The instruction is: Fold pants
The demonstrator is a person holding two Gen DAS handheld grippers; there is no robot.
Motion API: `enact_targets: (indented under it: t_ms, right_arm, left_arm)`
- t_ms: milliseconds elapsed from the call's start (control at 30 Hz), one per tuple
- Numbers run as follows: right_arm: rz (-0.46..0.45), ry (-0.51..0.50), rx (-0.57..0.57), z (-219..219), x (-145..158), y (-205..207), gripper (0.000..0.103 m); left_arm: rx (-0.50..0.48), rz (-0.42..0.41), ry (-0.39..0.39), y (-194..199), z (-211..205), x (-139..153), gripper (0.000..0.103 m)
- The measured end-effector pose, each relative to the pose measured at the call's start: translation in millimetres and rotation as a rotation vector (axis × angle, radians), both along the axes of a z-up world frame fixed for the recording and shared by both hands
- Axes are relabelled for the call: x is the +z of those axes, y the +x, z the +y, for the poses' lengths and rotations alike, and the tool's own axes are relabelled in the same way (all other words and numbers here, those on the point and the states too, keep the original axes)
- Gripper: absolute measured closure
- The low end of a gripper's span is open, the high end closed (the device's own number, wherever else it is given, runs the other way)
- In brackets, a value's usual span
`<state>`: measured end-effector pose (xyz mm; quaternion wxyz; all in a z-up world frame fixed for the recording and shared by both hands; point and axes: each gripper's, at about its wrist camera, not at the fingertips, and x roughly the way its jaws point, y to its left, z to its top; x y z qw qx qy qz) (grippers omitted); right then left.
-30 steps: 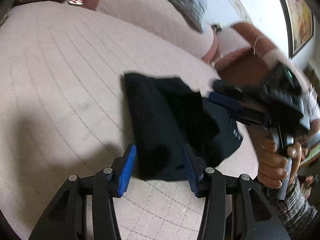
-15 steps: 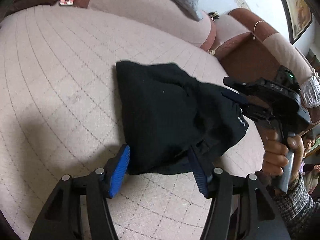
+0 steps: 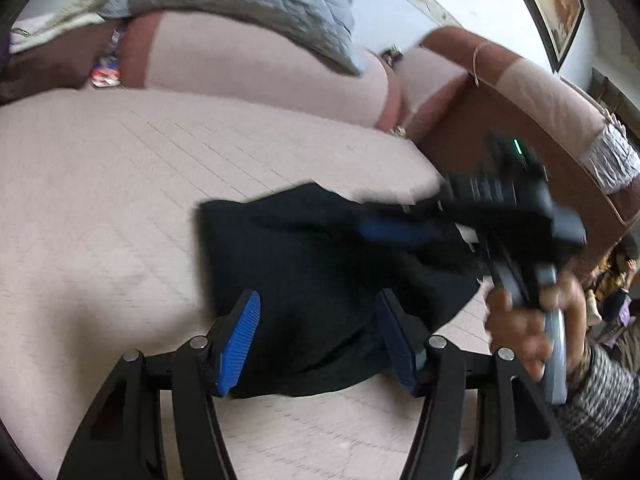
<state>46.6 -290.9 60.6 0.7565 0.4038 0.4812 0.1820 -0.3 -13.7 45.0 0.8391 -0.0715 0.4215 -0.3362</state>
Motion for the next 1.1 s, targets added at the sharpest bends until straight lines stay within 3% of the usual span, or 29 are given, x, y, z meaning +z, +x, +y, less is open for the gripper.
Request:
enact_targets:
  t_ms: [67, 100, 200, 267, 367, 500, 600, 667, 833, 1100]
  right_arm:
    - [0.041, 0.061, 0.043, 2.0, -11.5, 24.3, 0.059]
    - [0.071, 0.032, 0.037, 4.4, -17.1, 33.1, 0.059]
    - [0.119, -0.221, -0.083, -5.5, -29.3, 56.0, 0.061]
    - [0.105, -0.224, -0.147, -20.9, -28.3, 50.8, 0.065]
    - [0.049, -0.163, -0.177, -33.2, -9.6, 21.3, 0.065]
    - [-0.05, -0.202, -0.199, -59.8, 18.9, -41.1, 0.063]
    - [-0.105, -0.27, -0.315, -96.8, 32.5, -86.2, 0.06]
    - [-0.124, -0.322, -0.422, -128.7, 34.9, -116.6, 0.057]
    - [-0.101, -0.358, -0.563, -183.5, 17.8, -155.0, 0.057]
    - [-0.063, -0.321, -0.46, -185.7, -25.0, -152.7, 0.053]
  left_arm:
    - [-0.025, 0.048, 0.038, 3.7, -10.0, -15.4, 0.043]
    - [-0.031, 0.063, 0.064, 4.4, -12.7, -22.8, 0.043]
    - [-0.037, 0.07, 0.094, 2.3, -12.7, -32.5, 0.043]
    - [-0.046, 0.08, 0.08, 1.4, -10.6, -29.1, 0.04]
    - [-0.06, 0.105, 0.045, -0.3, -2.2, -26.7, 0.038]
    - [-0.053, 0.082, 0.06, -6.8, 5.7, -19.5, 0.038]
    - [-0.048, 0.02, 0.135, -17.1, 3.8, -9.0, 0.038]
    - [-0.069, 0.006, 0.144, -18.1, -10.3, 7.6, 0.038]
    - [-0.156, 0.014, 0.165, -4.3, -79.1, 44.3, 0.029]
    - [-0.333, 0.087, 0.283, 45.0, -244.1, 49.6, 0.029]
